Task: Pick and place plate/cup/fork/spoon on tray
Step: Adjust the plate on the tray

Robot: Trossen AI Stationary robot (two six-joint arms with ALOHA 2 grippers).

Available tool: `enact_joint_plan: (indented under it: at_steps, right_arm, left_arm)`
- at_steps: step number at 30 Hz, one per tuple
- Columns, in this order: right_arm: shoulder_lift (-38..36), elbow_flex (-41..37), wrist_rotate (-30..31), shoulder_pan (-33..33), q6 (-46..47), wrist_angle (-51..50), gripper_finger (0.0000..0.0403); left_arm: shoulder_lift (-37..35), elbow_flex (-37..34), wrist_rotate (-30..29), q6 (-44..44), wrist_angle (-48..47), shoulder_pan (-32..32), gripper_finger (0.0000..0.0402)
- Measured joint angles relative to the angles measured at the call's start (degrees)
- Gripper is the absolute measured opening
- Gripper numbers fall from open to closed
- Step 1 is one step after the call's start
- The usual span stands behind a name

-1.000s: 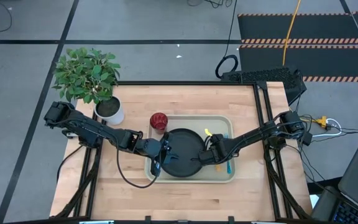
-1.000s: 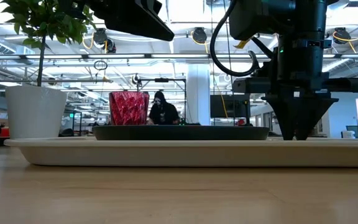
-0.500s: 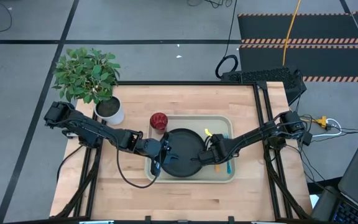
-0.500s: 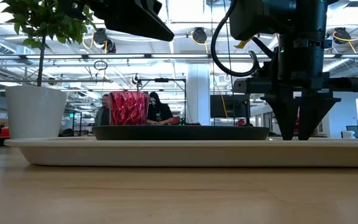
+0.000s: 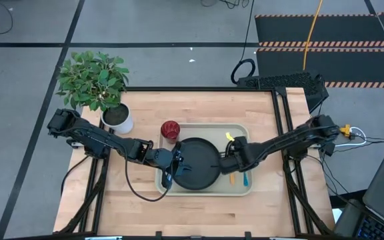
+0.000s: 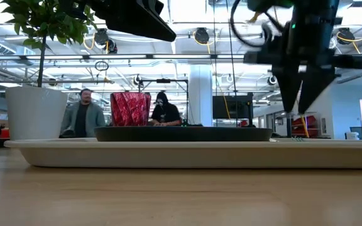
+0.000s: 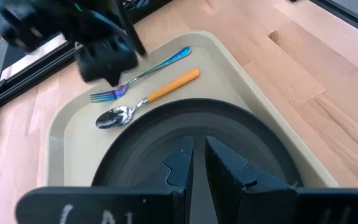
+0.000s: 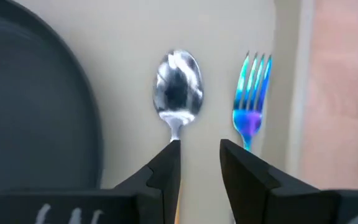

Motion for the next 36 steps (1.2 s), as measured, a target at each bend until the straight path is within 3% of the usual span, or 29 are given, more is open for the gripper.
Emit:
enact_joint_plan:
  at_steps: [7,13,19,26,36]
  right_arm:
    - [-4.05,0.00,5.51,0.13,-7.30,5.20,0.0105]
    - [-3.91,0.02,5.33,-0.44,-17.78,14.87,0.0105]
    - [-1.65,0.02,5.13,-0.42,-22.59,17.13,0.0105]
    - [3.28,0.02,-2.22,-0.39,-29.71,29.68,0.0105]
    - [6.45,0.02,-5.46,-0.37,-29.89,27.62,0.0105]
  left_arm:
    - [0.00,0.00,-0.24,0.58,0.15,0.00,0.0047]
    - [0.00,0.00,-3.05,2.68,0.22,0.00,0.0047]
    - [0.00,0.00,-7.75,7.17,0.49,0.00,0.0047]
    - [0.00,0.02,-11.74,10.76,7.50,0.00,0.0047]
    - [-1.46,0.09,-12.00,11.41,8.90,0.39,0.0047]
